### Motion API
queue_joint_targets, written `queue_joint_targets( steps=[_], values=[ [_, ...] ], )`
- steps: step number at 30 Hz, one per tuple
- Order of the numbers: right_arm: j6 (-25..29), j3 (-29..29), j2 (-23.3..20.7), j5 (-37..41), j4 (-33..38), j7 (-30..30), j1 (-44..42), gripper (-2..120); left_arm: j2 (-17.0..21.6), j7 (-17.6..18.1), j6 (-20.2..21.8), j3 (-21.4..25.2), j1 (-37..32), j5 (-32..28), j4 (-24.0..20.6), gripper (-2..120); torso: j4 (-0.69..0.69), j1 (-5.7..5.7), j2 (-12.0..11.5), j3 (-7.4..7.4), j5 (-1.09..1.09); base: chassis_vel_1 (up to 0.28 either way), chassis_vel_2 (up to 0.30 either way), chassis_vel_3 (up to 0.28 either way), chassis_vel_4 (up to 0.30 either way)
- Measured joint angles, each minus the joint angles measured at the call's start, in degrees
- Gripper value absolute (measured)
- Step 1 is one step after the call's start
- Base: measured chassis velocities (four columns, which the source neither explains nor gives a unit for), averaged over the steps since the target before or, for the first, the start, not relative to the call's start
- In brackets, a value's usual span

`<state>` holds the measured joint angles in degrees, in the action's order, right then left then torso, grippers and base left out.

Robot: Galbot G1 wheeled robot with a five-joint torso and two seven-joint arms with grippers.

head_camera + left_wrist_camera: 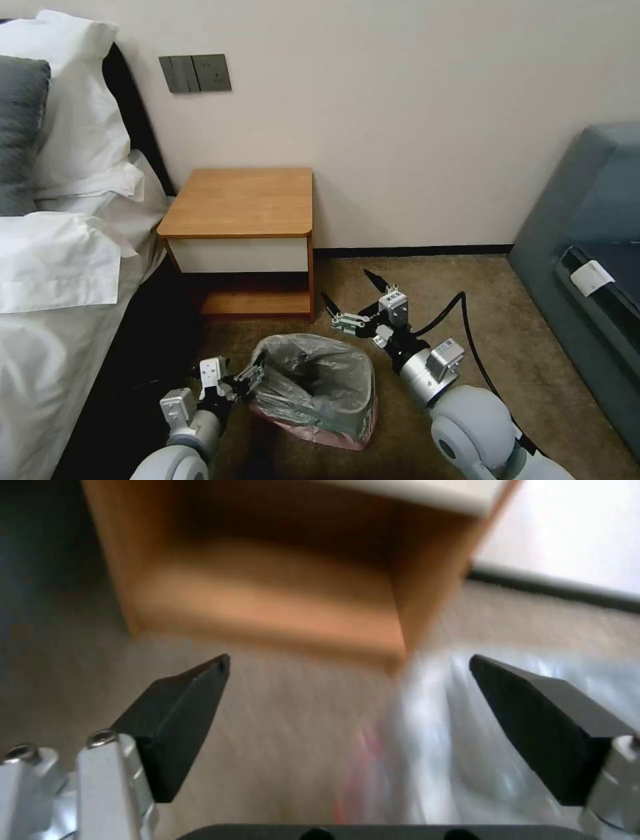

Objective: Pick up the garbage bag from the table and place it over the trash can.

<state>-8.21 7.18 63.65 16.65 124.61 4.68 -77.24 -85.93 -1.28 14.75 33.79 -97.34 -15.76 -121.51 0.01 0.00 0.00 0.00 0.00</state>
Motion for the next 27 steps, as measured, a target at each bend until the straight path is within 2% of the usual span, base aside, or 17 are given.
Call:
queue_joint_targets(
  steps=[1,2,3,4,6,8,9,12,13,16,19,27],
  values=[
    [-1.1,0.1,0.6,-1.6,-0.1,2.7,-0.8,100,-0.1,-0.5,-6.4,0.9,0.4,2.6,1.2,92,-0.01,0.00,0.0,0.00,0.01,0.000,0.000,0.000,0.000],
    [-1.1,0.1,0.6,-1.6,-0.1,2.7,-0.8,100,-0.1,-0.5,-6.4,0.9,0.4,2.6,1.2,92,-0.01,0.00,0.0,0.00,0.01,0.000,0.000,0.000,0.000],
    [-2.1,0.4,1.3,-3.7,-0.1,5.1,-2.1,100,-0.2,-1.0,-11.1,2.0,0.9,5.5,2.3,92,0.00,0.00,0.0,0.00,0.00,0.000,0.000,0.000,0.000],
    [-2.2,0.8,1.9,-5.4,-0.3,6.4,-3.5,100,-0.1,-1.3,-13.6,2.6,1.3,6.6,2.7,94,-0.01,0.00,0.0,0.00,-0.01,0.000,0.000,0.000,0.000],
    [-1.4,1.2,2.6,-6.7,-1.0,7.4,-5.0,100,0.1,-1.4,-15.2,3.0,1.7,6.9,2.8,94,-0.01,0.00,0.0,0.00,-0.01,0.000,0.000,0.000,0.000],
    [3.7,2.0,5.1,-9.6,-4.0,9.6,-8.3,100,0.7,-1.9,-18.7,3.6,2.7,7.4,3.9,94,-0.02,0.00,0.0,0.00,0.00,0.000,0.000,0.000,0.000],
    [3.7,2.0,5.1,-9.6,-4.0,9.6,-8.3,100,0.7,-1.9,-18.7,3.6,2.7,7.4,3.9,94,-0.02,0.00,0.0,0.00,0.00,0.000,0.000,0.000,0.000],
    [10.5,2.8,8.4,-12.3,-7.7,10.3,-10.7,100,1.3,-3.2,-21.0,3.8,3.6,7.3,5.3,95,-0.02,0.00,0.0,0.00,0.00,0.000,0.000,0.000,0.000],
    [10.5,2.8,8.4,-12.3,-7.7,10.3,-10.7,100,1.3,-3.2,-21.0,3.8,3.6,7.3,5.3,95,-0.02,0.00,0.0,0.00,0.00,0.000,0.000,0.000,0.000],
    [15.5,4.3,11.9,-15.5,-11.3,10.6,-11.0,100,1.7,-4.2,-22.5,3.8,3.8,7.0,6.5,95,-0.01,0.00,0.0,0.00,0.00,0.000,0.000,0.000,0.000],
    [17.1,5.3,13.4,-17.7,-12.8,10.6,-10.9,100,1.6,-4.6,-23.3,3.8,3.9,6.5,7.5,95,-0.01,0.00,0.0,0.00,0.00,0.000,0.000,0.000,0.000],
    [17.2,5.5,13.5,-17.9,-12.9,10.6,-10.7,100,1.6,-4.7,-23.3,3.8,4.0,6.3,7.5,95,-0.01,0.01,0.0,0.00,0.00,0.000,0.000,0.000,0.000]
  ],
)
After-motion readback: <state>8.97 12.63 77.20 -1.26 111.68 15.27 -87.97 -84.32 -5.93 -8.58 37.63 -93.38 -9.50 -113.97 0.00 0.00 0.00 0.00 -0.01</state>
